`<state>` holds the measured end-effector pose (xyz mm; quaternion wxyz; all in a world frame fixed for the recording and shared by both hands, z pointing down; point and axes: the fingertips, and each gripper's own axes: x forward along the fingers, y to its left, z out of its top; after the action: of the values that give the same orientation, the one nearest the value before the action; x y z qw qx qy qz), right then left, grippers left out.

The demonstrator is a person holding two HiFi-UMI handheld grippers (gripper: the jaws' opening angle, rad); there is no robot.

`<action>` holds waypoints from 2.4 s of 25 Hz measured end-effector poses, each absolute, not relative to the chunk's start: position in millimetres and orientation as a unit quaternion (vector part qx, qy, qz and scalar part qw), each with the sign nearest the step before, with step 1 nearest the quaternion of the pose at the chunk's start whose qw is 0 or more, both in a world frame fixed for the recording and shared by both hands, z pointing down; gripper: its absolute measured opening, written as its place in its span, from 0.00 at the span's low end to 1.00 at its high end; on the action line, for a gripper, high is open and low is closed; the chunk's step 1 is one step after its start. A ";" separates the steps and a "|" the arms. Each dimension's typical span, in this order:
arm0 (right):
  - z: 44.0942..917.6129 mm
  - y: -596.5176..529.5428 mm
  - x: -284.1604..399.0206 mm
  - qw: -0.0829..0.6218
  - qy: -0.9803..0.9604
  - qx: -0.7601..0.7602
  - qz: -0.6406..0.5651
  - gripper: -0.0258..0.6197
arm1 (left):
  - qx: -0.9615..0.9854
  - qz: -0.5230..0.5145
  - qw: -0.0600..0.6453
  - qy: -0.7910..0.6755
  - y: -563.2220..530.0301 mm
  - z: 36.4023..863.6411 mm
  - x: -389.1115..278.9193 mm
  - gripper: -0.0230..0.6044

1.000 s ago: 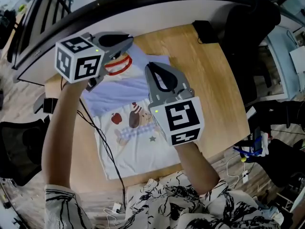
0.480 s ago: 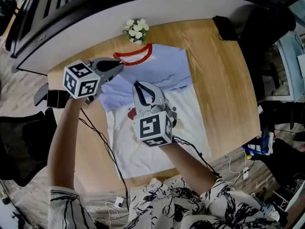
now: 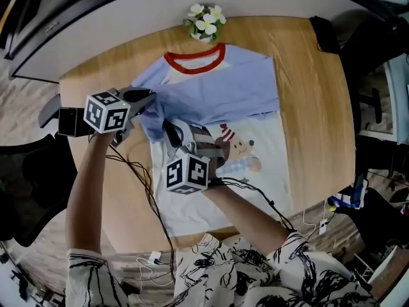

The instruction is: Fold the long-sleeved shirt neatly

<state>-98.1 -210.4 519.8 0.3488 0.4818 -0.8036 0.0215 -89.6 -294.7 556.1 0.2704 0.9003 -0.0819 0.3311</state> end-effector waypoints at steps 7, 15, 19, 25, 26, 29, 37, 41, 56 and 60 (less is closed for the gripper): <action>555.3 -205.8 -132.9 0.371 -0.825 0.426 0.019 0.10 | 0.895 0.314 0.266 -0.174 -316.2 557.2 -131.5 0.24; 552.6 -179.1 -178.6 0.327 -0.891 0.315 0.031 0.28 | 0.905 0.362 0.208 -0.085 -260.9 559.1 -91.6 0.22; 536.6 -169.1 -175.5 0.299 -0.899 0.317 0.043 0.31 | 0.885 0.421 0.185 -0.081 -247.1 582.1 -99.2 0.22; 519.9 -161.2 -130.6 0.277 -0.880 0.377 0.082 0.32 | 0.860 0.453 0.196 -0.126 -241.3 596.9 -141.8 0.17; 514.6 -159.9 -120.4 0.271 -0.875 0.392 0.085 0.33 | 0.860 0.452 0.195 -0.132 -240.3 597.1 -146.2 0.17; 487.9 -153.0 -79.9 0.238 -0.857 0.447 0.093 0.34 | 0.876 0.408 0.206 -0.151 -236.7 580.6 -153.2 0.22; 385.5 -86.4 64.1 0.145 -0.803 0.573 0.076 0.41 | 0.924 0.210 0.172 -0.270 -149.4 424.3 -203.9 0.42; 353.8 -41.6 118.5 0.130 -0.791 0.593 0.076 0.45 | 0.904 0.184 0.165 -0.350 -78.7 383.9 -242.7 0.47; 423.9 160.5 223.2 0.181 -0.776 0.587 0.146 0.53 | 0.825 0.232 0.220 -0.466 130.3 431.8 -268.9 0.53; 492.7 203.7 216.0 0.229 -0.778 0.549 0.203 0.54 | 0.811 0.248 0.242 -0.471 153.5 469.7 -270.7 0.54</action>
<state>216.0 203.7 492.7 0.2287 0.5493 -0.7777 0.2028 -270.7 153.5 469.7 0.2425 0.8110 -0.4715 0.2475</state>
